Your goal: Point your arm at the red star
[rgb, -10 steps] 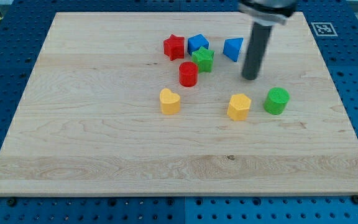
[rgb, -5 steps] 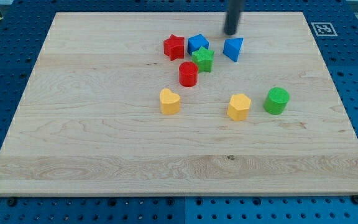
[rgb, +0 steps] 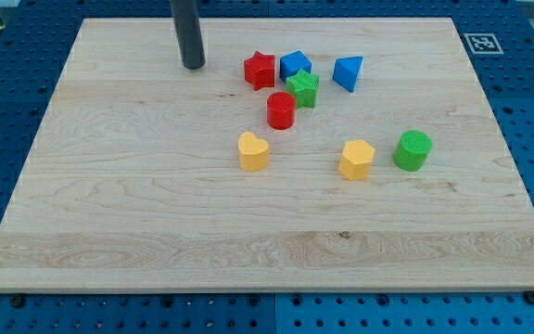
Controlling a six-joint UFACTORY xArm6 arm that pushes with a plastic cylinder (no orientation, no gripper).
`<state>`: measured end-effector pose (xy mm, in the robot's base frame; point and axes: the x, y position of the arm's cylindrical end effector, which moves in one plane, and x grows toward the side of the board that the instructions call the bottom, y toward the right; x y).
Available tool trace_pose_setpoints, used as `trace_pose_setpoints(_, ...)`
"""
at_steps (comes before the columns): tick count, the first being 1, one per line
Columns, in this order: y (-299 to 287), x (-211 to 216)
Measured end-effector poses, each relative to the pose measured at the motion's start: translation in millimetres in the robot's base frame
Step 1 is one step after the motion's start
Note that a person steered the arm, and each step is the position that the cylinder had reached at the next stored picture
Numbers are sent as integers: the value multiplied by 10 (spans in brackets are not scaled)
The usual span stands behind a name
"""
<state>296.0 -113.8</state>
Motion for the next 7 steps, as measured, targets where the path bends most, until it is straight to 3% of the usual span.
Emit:
trace_pose_setpoints(4, -571, 248)
trace_pose_setpoints(6, 309, 423)
trace_pose_setpoints(7, 448, 439)
